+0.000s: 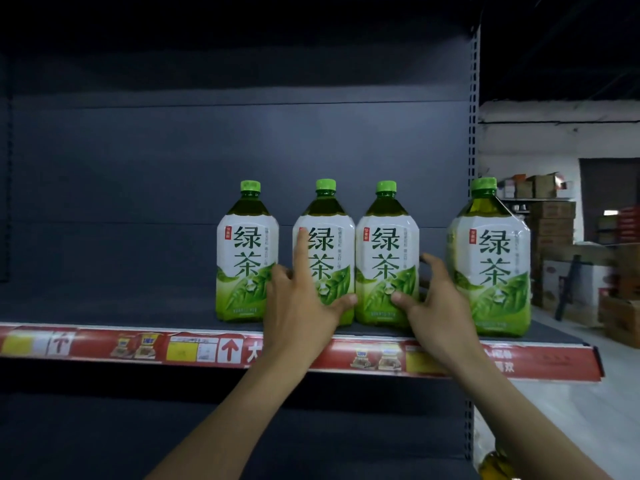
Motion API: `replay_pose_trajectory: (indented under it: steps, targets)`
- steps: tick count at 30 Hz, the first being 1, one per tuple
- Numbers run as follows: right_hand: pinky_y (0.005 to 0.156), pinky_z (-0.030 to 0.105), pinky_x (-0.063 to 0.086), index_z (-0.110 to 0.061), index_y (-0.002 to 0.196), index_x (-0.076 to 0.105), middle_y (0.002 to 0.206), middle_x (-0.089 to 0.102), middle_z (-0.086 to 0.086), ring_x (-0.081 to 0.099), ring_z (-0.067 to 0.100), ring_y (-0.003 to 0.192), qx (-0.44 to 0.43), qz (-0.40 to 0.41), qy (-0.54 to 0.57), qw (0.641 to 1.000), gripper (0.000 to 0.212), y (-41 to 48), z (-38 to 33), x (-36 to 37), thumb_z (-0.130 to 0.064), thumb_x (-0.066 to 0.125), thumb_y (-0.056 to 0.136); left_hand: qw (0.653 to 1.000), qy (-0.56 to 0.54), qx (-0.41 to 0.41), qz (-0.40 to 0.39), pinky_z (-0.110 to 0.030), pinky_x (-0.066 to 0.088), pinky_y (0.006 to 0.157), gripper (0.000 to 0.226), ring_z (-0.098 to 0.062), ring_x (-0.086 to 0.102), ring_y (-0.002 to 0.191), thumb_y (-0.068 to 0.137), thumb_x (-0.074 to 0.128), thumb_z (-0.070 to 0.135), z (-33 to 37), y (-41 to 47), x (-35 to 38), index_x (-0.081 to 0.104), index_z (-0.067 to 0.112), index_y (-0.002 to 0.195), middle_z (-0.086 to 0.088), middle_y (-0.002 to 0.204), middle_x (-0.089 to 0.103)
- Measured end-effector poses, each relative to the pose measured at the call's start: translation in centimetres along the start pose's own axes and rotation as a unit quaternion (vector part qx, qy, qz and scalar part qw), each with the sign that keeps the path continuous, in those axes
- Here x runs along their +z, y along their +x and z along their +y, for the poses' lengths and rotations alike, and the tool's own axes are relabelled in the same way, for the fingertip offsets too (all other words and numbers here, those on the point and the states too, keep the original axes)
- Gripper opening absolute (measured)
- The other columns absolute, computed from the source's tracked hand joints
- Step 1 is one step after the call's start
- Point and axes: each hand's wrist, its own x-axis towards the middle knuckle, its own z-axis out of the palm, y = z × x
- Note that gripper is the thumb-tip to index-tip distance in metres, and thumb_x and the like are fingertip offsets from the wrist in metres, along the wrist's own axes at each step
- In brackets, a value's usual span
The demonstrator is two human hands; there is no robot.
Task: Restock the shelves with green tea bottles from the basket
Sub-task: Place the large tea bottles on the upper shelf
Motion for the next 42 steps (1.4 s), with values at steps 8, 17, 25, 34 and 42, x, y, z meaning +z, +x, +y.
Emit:
replay_pose_trajectory:
  steps: [8,17,25,34,42]
  targets:
    - [0.105,0.043,0.045,-0.028,0.146,0.025,0.124,0.061,-0.008,0.059,0.015,0.114,0.079,-0.128,0.171,0.974,0.094,2.3,-0.1,0.5,-0.019,0.084,0.074,0.995,-0.094,-0.004,-0.024,-0.029,0.038,0.100,0.118,-0.018,0.048,0.130,0.071,0.084,0.036,-0.9,0.1,-0.1,-0.001,0.030,0.153,0.005,0.148,0.044]
    - [0.102,0.041,0.049,-0.027,0.140,0.039,0.117,0.067,-0.009,0.064,0.012,0.109,0.078,-0.190,0.168,0.964,0.071,1.5,-0.2,-0.8,-0.023,0.078,0.081,0.995,-0.101,-0.010,-0.017,-0.020,0.038,0.081,0.082,-0.004,0.052,0.094,0.069,0.085,0.037,-1.5,0.0,-0.7,0.035,0.028,0.134,0.022,0.104,0.052]
    - [0.108,0.047,0.040,-0.036,0.147,0.019,0.145,0.044,0.000,0.047,0.021,0.128,-0.023,0.126,-0.032,0.991,0.112,0.4,0.8,-9.7,-0.029,0.090,0.060,0.983,-0.156,-0.059,-0.077,-0.029,0.042,0.093,0.093,-0.011,0.056,0.107,0.063,0.088,0.039,-1.7,1.1,-1.0,0.033,0.031,0.138,0.017,0.114,0.056]
    - [0.087,0.036,0.056,-0.028,0.136,0.040,0.119,0.067,-0.002,0.067,0.015,0.105,0.063,-0.111,0.186,0.974,0.092,3.2,6.2,-9.1,-0.034,0.090,0.059,0.993,-0.111,-0.033,-0.038,-0.025,0.041,0.079,0.087,-0.010,0.055,0.093,0.059,0.089,0.041,-1.0,0.7,-0.4,0.040,0.027,0.129,0.019,0.100,0.053]
    - [0.085,0.031,0.057,-0.031,0.142,0.030,0.128,0.062,-0.001,0.065,0.017,0.110,0.053,-0.122,0.182,0.974,0.092,2.6,5.6,-8.2,-0.035,0.083,0.067,0.997,-0.068,-0.034,-0.006,-0.019,0.033,0.055,0.077,-0.007,0.048,0.077,0.065,0.084,0.043,0.9,-0.3,0.5,0.038,0.025,0.125,0.030,0.083,0.041]
